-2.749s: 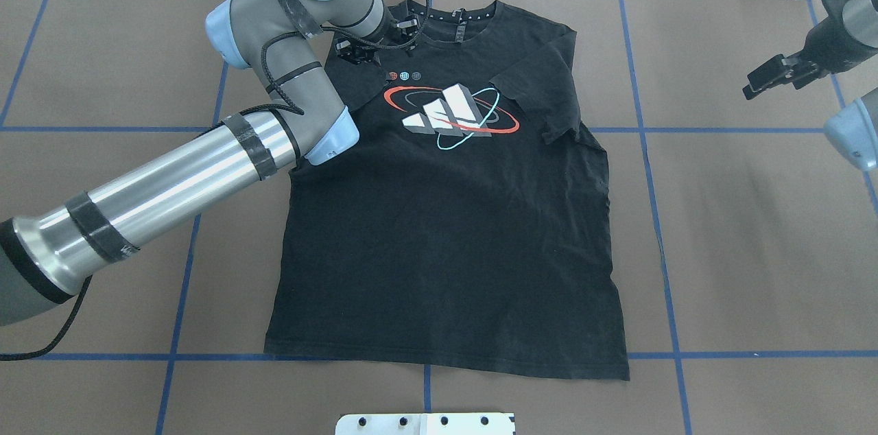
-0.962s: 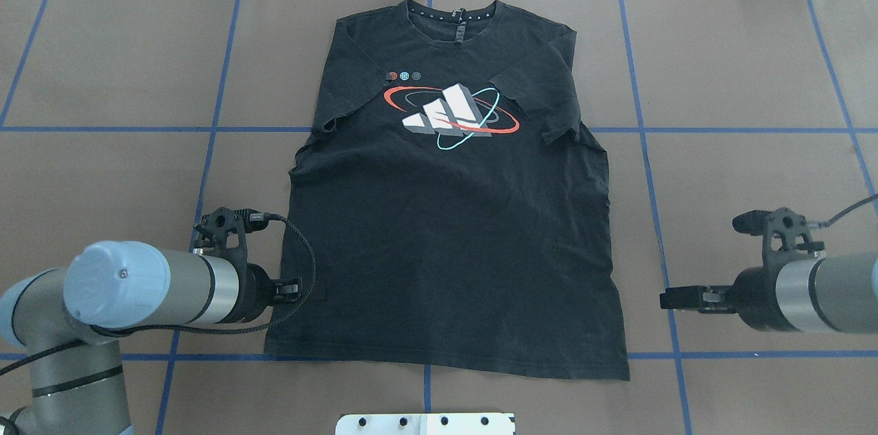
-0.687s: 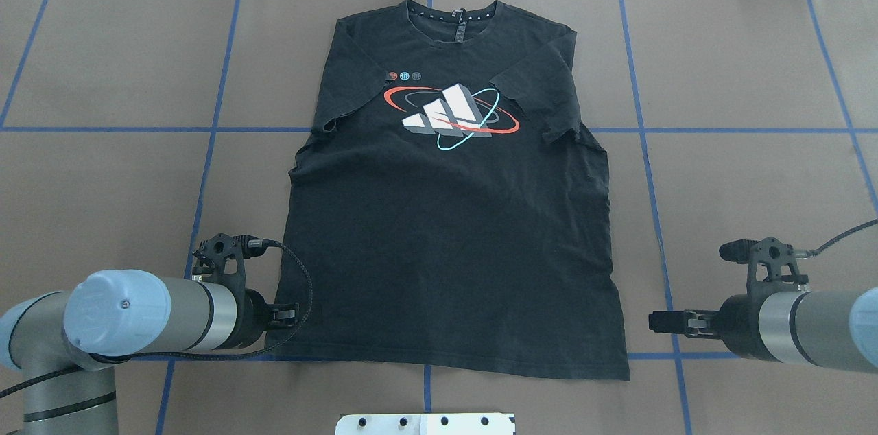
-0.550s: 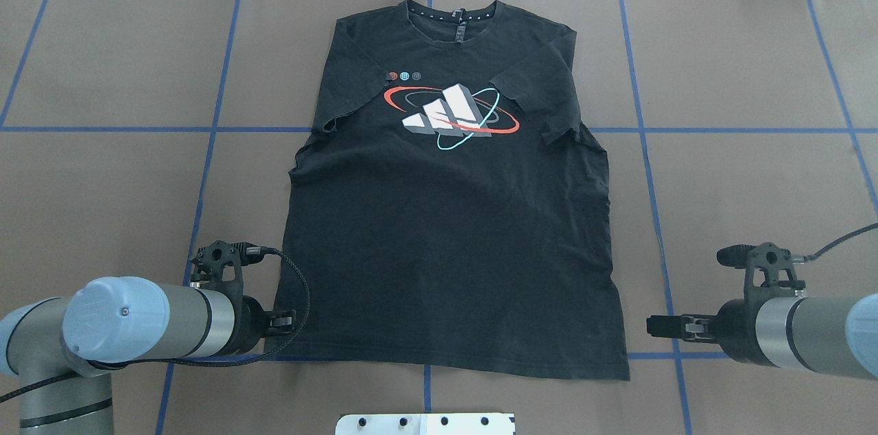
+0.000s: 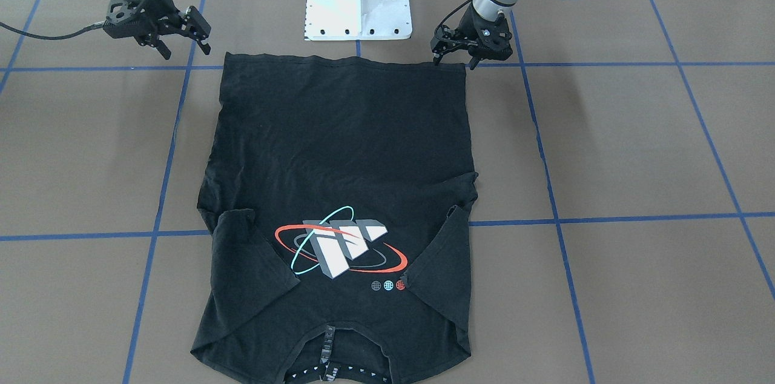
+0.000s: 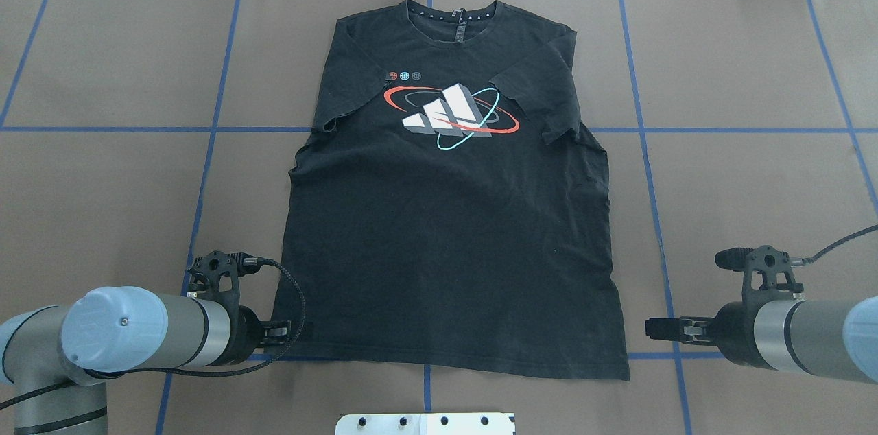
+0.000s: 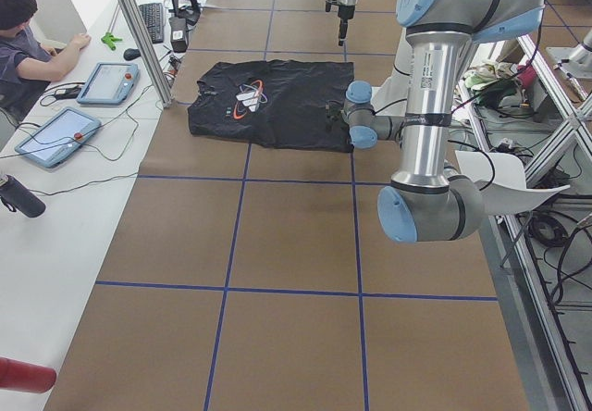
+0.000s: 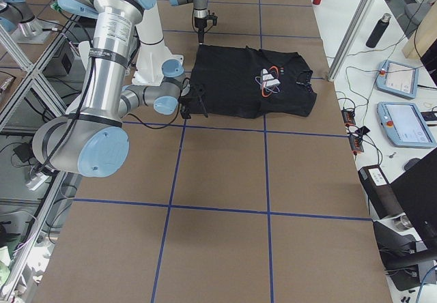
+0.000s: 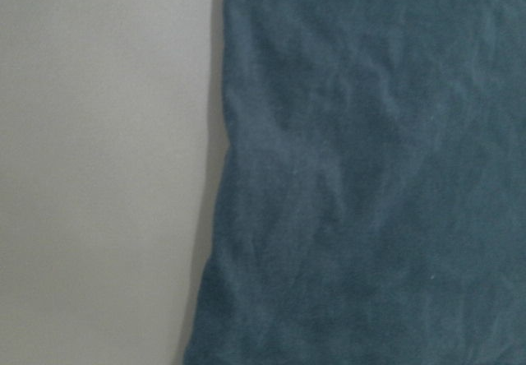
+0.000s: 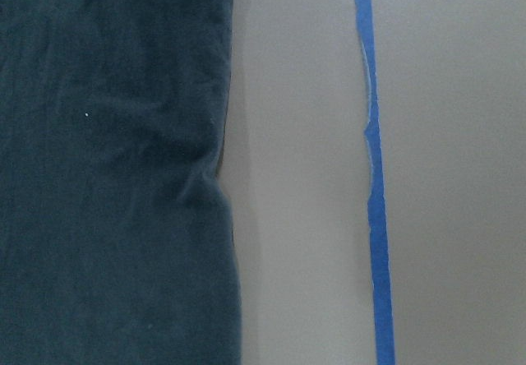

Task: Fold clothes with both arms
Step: 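Move both grippers down to the shirt hem corners nearest the robot, then lower both grippers and pinch the hem corners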

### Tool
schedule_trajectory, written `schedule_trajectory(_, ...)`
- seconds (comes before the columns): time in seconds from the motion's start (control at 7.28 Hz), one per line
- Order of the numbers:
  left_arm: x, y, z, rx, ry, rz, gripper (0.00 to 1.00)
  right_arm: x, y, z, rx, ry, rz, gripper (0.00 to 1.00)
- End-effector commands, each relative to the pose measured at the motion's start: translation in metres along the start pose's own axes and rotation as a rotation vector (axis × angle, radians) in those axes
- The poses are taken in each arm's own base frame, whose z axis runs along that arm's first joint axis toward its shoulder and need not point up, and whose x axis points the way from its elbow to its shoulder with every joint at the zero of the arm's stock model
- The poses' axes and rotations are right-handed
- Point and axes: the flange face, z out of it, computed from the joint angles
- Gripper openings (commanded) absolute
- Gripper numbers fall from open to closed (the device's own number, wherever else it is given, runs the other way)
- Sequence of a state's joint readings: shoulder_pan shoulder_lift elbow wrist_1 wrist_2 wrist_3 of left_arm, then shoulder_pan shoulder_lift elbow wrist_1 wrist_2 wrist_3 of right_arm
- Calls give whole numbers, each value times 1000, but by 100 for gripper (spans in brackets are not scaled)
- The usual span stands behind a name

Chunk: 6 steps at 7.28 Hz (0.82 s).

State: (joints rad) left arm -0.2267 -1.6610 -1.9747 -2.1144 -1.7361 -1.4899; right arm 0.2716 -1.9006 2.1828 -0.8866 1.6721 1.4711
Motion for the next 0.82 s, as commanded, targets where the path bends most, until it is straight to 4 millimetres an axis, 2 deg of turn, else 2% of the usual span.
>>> schedule_trajectory(0.0, -1, 8, 6, -15, -9, 7, 92, 0, 0, 0, 0, 0, 0, 100)
schedule_trajectory(0.27, -3, 8, 7, -16, -13, 5, 60, -1, 0, -1, 0, -2, 0, 100)
schedule_trajectory(0.69, -6, 9, 1, -22, -12, 4, 29, -3, 0, -4, 1, -9, -1, 100)
